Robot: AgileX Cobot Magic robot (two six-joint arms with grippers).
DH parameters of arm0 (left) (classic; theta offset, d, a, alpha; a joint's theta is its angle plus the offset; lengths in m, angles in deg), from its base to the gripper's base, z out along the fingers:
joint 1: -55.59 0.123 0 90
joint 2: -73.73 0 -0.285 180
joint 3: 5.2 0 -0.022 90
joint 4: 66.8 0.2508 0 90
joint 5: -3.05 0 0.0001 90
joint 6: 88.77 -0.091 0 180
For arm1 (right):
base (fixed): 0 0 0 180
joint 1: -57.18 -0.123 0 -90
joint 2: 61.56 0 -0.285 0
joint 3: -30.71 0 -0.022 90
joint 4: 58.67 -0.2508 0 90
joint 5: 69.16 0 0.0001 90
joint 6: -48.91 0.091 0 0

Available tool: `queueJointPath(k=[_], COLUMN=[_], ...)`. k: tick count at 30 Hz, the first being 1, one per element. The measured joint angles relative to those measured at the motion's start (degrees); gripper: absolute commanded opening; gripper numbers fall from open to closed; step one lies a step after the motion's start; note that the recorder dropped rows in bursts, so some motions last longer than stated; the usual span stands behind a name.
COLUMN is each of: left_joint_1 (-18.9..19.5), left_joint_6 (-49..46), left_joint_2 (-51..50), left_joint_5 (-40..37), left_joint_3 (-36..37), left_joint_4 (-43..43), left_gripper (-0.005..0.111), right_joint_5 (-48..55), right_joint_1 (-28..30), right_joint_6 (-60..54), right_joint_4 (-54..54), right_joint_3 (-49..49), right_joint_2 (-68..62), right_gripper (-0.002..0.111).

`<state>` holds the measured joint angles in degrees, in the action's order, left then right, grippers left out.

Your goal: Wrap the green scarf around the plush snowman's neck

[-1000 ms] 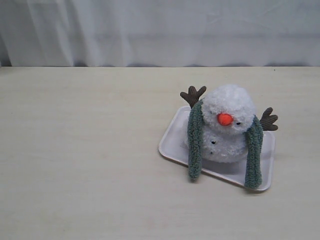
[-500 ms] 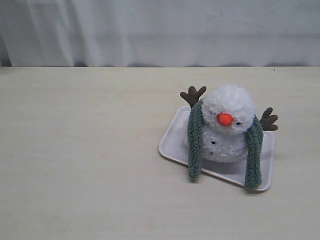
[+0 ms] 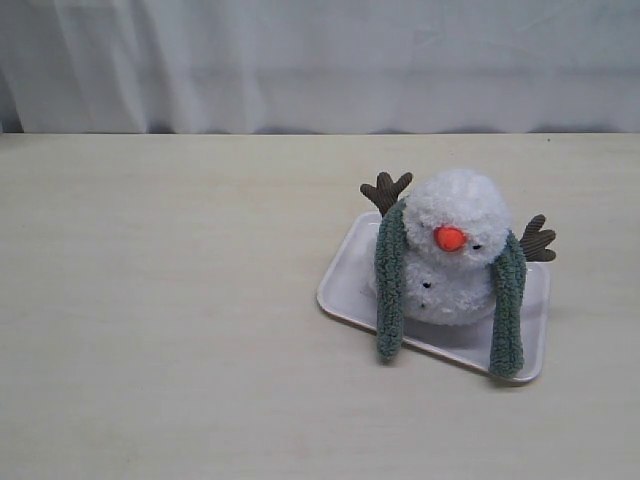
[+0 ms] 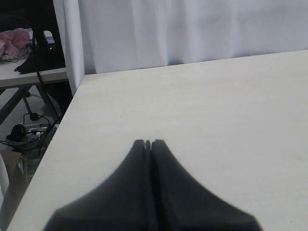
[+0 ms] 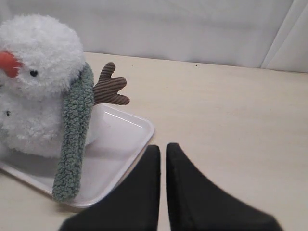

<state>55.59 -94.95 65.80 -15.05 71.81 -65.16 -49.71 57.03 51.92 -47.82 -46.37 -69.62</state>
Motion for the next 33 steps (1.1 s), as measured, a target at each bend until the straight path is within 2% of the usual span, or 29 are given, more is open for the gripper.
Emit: queueJointPath(k=[33], left_joint_1=[0.00], left_joint_6=[0.00], left_joint_2=[0.00], left_joint_5=[0.00], left_joint_3=[0.00], left_joint_4=[0.00], left_gripper=[0.000], right_joint_5=[1.28], right_joint_1=[0.00], right_joint_6=[0.71], right_joint_4=[-0.29], right_joint_3=[0.00], right_joint_2=[0.00], right_gripper=[0.004])
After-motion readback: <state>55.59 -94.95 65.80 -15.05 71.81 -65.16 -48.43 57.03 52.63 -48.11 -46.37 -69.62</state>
